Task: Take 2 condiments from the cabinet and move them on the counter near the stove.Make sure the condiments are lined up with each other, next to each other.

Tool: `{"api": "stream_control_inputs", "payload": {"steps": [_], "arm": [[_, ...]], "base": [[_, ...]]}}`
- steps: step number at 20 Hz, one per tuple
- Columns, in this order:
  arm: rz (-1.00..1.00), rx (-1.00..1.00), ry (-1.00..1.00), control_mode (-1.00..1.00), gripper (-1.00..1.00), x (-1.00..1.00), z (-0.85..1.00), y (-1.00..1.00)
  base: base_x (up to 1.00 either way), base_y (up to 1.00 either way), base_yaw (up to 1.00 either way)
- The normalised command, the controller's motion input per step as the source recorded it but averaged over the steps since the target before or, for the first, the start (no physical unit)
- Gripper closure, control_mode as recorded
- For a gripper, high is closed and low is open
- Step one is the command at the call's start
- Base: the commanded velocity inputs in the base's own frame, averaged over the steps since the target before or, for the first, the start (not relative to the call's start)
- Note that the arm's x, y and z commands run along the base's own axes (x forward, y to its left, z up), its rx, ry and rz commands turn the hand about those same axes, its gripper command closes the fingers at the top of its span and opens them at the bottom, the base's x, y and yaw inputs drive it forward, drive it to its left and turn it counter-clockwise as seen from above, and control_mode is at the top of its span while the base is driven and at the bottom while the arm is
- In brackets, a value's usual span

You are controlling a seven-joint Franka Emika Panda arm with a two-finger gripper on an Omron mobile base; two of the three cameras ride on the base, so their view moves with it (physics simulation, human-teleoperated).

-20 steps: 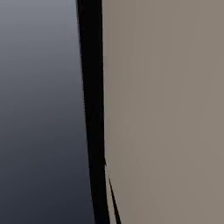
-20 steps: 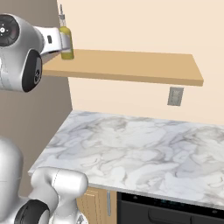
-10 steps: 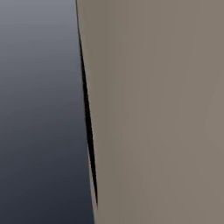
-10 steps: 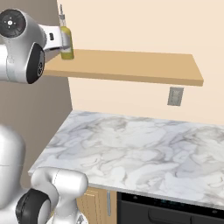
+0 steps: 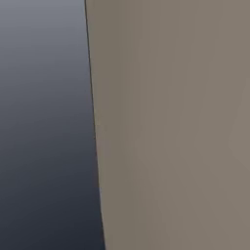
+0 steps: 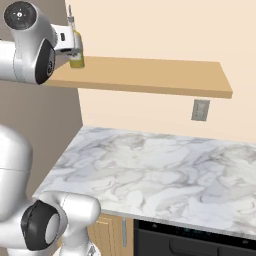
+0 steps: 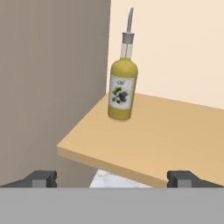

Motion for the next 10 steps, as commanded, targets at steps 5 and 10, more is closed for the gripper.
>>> {"api": "stream_control_inputs", "payload": {"steps": [5, 10], "arm": [[0.0, 0.0, -0.01, -1.0, -1.0, 0.25, -0.14, 0.06], [0.0, 0.01, -0.06, -1.0, -1.0, 0.2, -0.09, 0.05]], "base": [[0.0, 0.0, 0.0], [0.0, 0.0, 0.0]]}}
